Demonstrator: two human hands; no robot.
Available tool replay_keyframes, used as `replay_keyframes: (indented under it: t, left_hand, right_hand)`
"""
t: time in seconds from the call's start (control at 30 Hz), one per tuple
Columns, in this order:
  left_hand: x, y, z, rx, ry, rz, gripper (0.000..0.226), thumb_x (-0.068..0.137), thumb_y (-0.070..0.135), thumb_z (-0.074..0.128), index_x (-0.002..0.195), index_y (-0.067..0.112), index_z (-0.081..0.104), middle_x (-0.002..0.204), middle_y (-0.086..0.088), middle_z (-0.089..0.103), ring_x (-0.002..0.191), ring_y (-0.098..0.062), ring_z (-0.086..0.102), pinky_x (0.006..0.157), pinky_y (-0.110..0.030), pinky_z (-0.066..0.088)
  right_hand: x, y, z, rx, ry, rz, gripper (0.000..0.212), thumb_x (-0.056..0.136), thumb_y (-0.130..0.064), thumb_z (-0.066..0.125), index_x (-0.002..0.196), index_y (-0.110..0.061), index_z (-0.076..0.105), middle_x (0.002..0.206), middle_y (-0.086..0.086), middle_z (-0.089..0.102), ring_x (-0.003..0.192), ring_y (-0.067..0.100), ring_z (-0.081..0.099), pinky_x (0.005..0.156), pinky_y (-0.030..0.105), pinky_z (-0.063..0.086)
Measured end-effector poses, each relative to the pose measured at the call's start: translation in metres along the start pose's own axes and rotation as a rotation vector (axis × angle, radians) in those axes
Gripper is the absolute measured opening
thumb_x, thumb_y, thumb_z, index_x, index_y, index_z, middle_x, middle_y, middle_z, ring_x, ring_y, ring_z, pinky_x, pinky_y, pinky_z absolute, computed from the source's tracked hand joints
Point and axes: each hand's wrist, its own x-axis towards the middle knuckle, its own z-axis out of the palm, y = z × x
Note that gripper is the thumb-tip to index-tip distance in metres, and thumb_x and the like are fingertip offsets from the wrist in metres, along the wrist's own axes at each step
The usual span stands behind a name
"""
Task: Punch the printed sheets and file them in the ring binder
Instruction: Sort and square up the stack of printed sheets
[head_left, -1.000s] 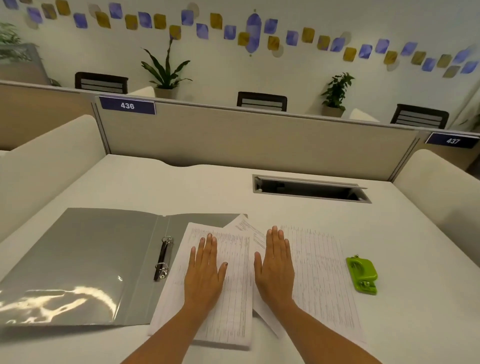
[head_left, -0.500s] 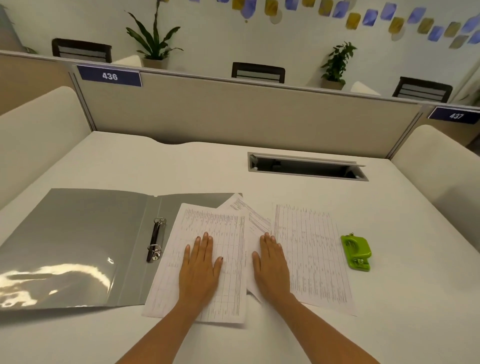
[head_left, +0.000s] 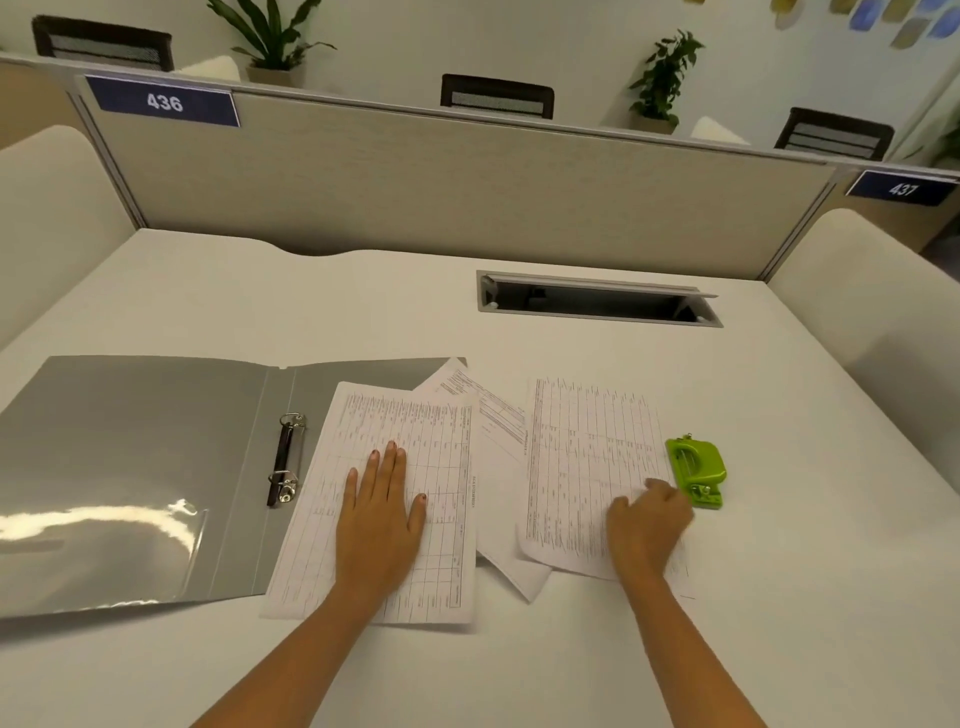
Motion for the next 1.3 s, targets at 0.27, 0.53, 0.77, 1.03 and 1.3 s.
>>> replay_keyframes:
  t: [0.27, 0.53, 0.77, 1.03, 1.3]
  left_hand:
    - [0.000, 0.002, -0.002, -0.015, -0.010, -0.007, 0.069, 0.093, 0.050, 0.017, 0.152, 0.014, 0.014, 0.159, -0.002, 0.015, 0.147, -0.018, 0.010, 0.120, -0.041, 0.008]
    - [0.000, 0.002, -0.006, -0.048, -0.034, -0.010, 0.068, 0.093, 0.049, 0.020, 0.151, 0.013, 0.017, 0.159, -0.002, 0.018, 0.147, -0.019, 0.013, 0.120, -0.043, 0.010]
    - [-0.001, 0.002, -0.010, -0.056, -0.088, 0.001, 0.070, 0.093, 0.050, 0.016, 0.151, 0.011, 0.017, 0.158, -0.002, 0.016, 0.147, -0.024, 0.015, 0.119, -0.049, 0.014]
    - [0.016, 0.045, -0.082, -0.714, -0.257, -0.154, 0.067, 0.091, 0.063, 0.019, 0.149, 0.042, -0.006, 0.160, 0.011, 0.008, 0.145, -0.019, 0.017, 0.117, -0.047, 0.011]
    - [0.049, 0.033, -0.155, -1.516, -0.334, -0.419, 0.032, 0.092, 0.033, 0.054, 0.122, 0.024, 0.060, 0.117, -0.002, 0.070, 0.104, -0.023, 0.068, 0.082, -0.043, 0.056]
  right_hand:
    - [0.004, 0.012, -0.020, -0.325, -0.087, 0.298, 0.082, 0.070, -0.052, 0.074, 0.118, 0.006, 0.040, 0.124, 0.028, 0.044, 0.114, 0.042, 0.043, 0.096, 0.048, 0.037]
    - [0.016, 0.001, -0.026, -0.118, -0.254, 0.361, 0.071, 0.074, -0.031, 0.077, 0.126, 0.001, 0.040, 0.128, 0.023, 0.048, 0.116, 0.041, 0.048, 0.094, 0.049, 0.042]
    - [-0.003, -0.018, -0.052, 0.126, 0.097, -0.023, 0.005, 0.091, -0.008, 0.054, 0.089, -0.012, 0.057, 0.091, 0.009, 0.064, 0.076, 0.027, 0.058, 0.067, 0.037, 0.051]
    - [-0.021, -0.066, -0.096, 0.600, 0.016, -0.201, 0.012, 0.088, -0.010, 0.062, 0.097, -0.016, 0.057, 0.095, -0.003, 0.059, 0.088, 0.014, 0.055, 0.060, 0.005, 0.039]
    - [-0.038, -0.087, -0.071, 0.722, -0.356, -0.112, 0.018, 0.084, -0.015, 0.067, 0.100, -0.021, 0.060, 0.100, -0.007, 0.065, 0.100, 0.017, 0.062, 0.088, 0.040, 0.054]
